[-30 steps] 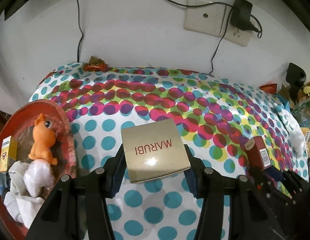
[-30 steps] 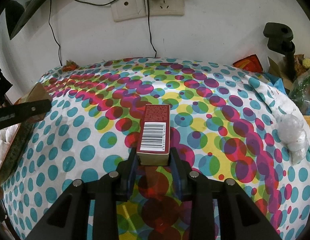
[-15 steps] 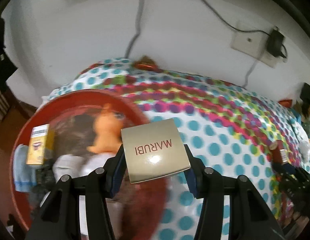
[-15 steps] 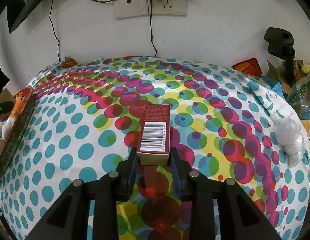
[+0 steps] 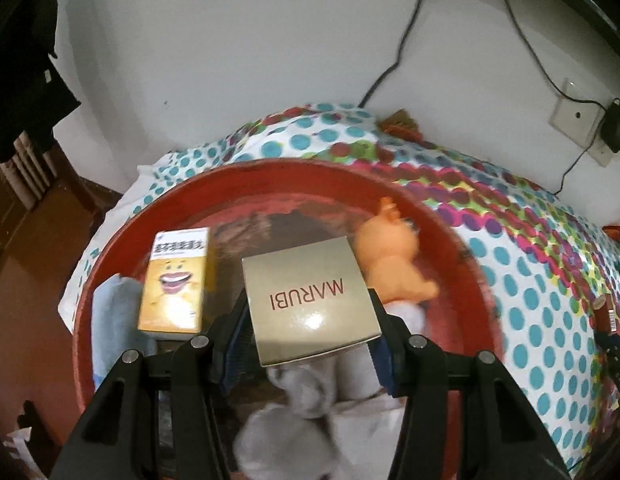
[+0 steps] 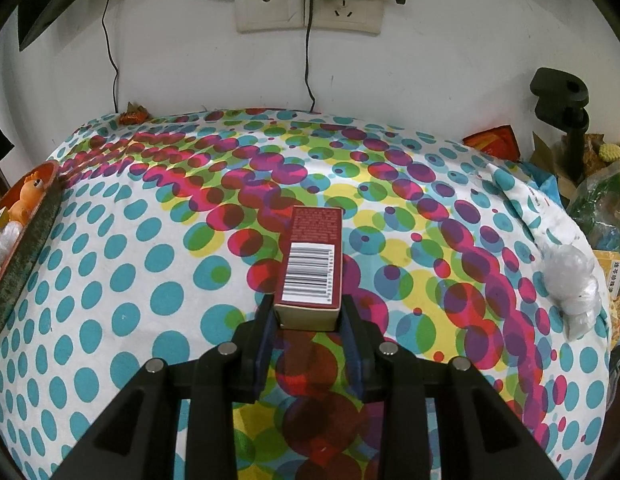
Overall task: Organize objects
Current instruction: 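Carry the MARUBI box over the red tray with the left gripper, then lower the MARUBI box into the tray and open the left gripper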
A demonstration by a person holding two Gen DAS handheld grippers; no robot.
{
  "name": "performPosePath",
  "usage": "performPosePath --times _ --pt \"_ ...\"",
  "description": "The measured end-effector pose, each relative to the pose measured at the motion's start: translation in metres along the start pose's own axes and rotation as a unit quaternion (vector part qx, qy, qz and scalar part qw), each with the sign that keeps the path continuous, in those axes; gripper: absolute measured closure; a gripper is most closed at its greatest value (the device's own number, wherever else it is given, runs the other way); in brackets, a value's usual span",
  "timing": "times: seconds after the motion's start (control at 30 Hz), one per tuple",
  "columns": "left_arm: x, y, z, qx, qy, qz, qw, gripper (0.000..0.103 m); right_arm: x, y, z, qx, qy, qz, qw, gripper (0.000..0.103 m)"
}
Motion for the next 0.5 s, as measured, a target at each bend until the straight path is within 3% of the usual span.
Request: performPosePath --times 0.5 --pt "0.0 0.012 0.042 -0.014 -0.009 0.003 0.9999 0.053 0.001 0.0 0.004 -0.006 -0.002 0.001 1.0 0.071"
Point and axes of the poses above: each gripper's, at about its wrist camera, not at the fingertips, and y roughly the way its jaws point, z to its left, x to its top, the point moved 2 cm from there along y, roughly the way its jaws point, and after that the axes turned 4 degrees about -y, right-handed, at the moved point
